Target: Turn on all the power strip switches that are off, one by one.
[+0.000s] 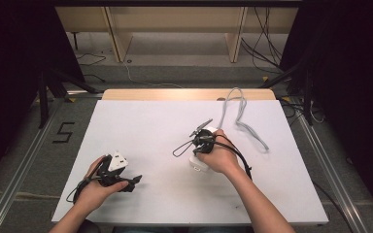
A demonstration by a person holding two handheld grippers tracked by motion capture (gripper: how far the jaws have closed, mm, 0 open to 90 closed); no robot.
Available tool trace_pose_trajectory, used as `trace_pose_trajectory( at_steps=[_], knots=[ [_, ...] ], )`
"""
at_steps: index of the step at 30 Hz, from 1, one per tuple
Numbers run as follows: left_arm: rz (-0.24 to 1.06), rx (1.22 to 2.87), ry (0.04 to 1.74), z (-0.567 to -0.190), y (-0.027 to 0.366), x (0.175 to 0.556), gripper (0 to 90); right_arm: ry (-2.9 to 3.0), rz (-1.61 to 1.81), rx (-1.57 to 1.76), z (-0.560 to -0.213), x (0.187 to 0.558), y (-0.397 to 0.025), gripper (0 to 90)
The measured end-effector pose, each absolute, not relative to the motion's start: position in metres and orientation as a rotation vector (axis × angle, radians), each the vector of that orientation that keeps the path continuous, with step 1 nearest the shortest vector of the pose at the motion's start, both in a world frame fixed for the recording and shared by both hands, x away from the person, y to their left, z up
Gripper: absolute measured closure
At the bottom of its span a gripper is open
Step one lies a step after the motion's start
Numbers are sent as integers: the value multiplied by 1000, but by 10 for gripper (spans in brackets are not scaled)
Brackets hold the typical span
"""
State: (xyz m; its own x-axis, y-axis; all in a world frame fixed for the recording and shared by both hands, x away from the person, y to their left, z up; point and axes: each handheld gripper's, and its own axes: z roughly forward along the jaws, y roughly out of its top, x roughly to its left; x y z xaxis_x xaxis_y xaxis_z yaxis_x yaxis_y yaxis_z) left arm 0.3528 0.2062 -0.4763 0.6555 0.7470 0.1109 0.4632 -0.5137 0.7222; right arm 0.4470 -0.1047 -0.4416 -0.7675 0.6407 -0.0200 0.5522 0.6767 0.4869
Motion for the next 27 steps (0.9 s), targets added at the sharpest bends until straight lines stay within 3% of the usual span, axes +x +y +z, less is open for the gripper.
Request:
trace_pose_trajectory(
  at_steps=[27],
  knots=[
    [544, 2201, 932, -476, 207, 353, 160, 2701, 722, 1001, -443, 448, -108, 900]
  ],
)
